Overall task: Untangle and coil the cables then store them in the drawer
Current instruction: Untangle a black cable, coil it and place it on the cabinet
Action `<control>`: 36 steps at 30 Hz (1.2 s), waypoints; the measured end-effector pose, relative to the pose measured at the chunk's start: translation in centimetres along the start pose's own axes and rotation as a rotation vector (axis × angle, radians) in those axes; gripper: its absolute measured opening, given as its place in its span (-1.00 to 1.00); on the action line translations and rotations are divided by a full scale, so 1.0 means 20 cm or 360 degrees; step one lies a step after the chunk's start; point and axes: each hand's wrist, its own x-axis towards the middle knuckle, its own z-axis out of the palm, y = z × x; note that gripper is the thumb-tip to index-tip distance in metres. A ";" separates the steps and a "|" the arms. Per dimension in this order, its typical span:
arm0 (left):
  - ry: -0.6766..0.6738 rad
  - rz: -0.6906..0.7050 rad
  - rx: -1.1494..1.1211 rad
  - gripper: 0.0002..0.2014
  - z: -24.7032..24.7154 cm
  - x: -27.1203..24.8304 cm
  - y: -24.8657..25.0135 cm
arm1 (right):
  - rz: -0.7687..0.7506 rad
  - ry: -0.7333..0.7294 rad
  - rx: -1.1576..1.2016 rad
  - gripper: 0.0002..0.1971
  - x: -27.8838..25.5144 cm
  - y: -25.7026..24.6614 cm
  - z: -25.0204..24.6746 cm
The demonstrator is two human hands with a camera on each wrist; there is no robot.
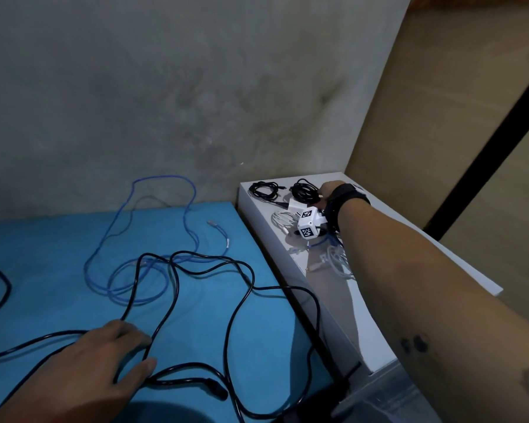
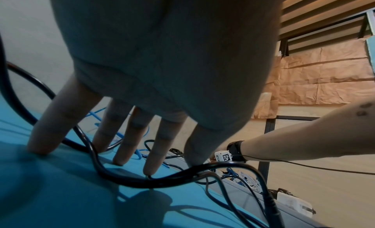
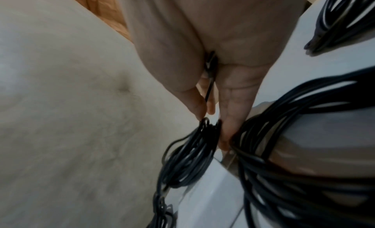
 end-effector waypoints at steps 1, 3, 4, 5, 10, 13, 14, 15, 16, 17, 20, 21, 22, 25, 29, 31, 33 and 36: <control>-0.0005 -0.0002 -0.0001 -0.02 0.00 0.00 0.00 | 0.0006 0.0006 -0.0074 -0.53 0.01 0.01 0.00; -0.0031 0.0000 0.0003 -0.03 0.00 0.00 0.00 | 0.0039 0.0039 -0.0004 -0.56 0.05 0.02 0.00; -0.0048 0.0001 0.0009 -0.03 0.00 0.00 0.00 | 0.0019 0.0058 -0.0022 -0.55 0.06 0.03 0.00; -0.0056 0.0002 0.0018 -0.02 0.00 0.00 0.01 | -0.0019 0.0055 -0.0018 -0.54 0.06 0.05 -0.01; -0.0065 -0.0005 0.0051 -0.02 0.00 0.01 0.00 | 0.0249 -0.0082 0.0447 -0.53 0.08 -0.02 -0.04; -0.0031 0.0035 0.0019 -0.12 0.00 0.00 0.00 | 0.0217 0.0003 0.0069 -0.75 0.02 -0.12 -0.09; -0.0006 0.0053 -0.0023 -0.21 0.01 -0.01 0.00 | 0.0154 0.0043 -0.0005 -0.80 -0.02 -0.16 -0.10; 0.0017 0.0066 -0.0050 -0.31 0.01 -0.02 0.00 | 0.0077 0.0074 -0.0041 -0.84 -0.05 -0.20 -0.12; 0.0035 0.0063 -0.0054 -0.36 0.01 -0.02 0.01 | 0.0021 0.0102 -0.0057 -0.85 -0.08 -0.26 -0.13; 0.0048 0.0058 -0.0051 -0.31 0.00 -0.03 0.02 | -0.0026 0.0141 -0.0081 -0.82 -0.10 -0.31 -0.14; 0.0044 0.0033 -0.0002 0.02 -0.01 -0.05 0.03 | -0.0240 0.0115 -0.0011 -0.69 -0.21 -0.48 -0.11; 0.0036 0.0021 -0.0022 0.06 -0.01 -0.05 0.03 | -0.0317 0.0076 0.0074 -0.69 -0.27 -0.55 -0.09; 0.0022 0.0016 -0.0049 0.04 -0.02 -0.06 0.04 | -0.0393 -0.0003 0.0212 -0.71 -0.35 -0.62 -0.06; -0.0119 0.0048 -0.0115 0.05 -0.06 -0.07 0.03 | -0.0579 -0.0395 0.0649 -0.87 -0.69 -0.78 0.03; -0.0319 0.0125 -0.0208 0.02 -0.09 -0.08 -0.01 | -0.0795 -0.0735 0.0550 -0.77 -1.16 -0.86 0.15; -0.0290 0.0181 -0.0188 -0.39 -0.09 -0.10 -0.01 | -0.0883 -0.0783 0.0413 -0.70 -1.32 -0.83 0.20; -0.0132 0.0211 -0.0194 -0.73 -0.10 -0.10 -0.01 | -0.0983 -0.0858 0.0149 -0.64 -1.42 -0.78 0.25; 0.0206 0.0127 -0.0314 -0.77 -0.13 -0.09 -0.04 | -0.1040 -0.1022 -0.0165 -0.66 -1.50 -0.72 0.30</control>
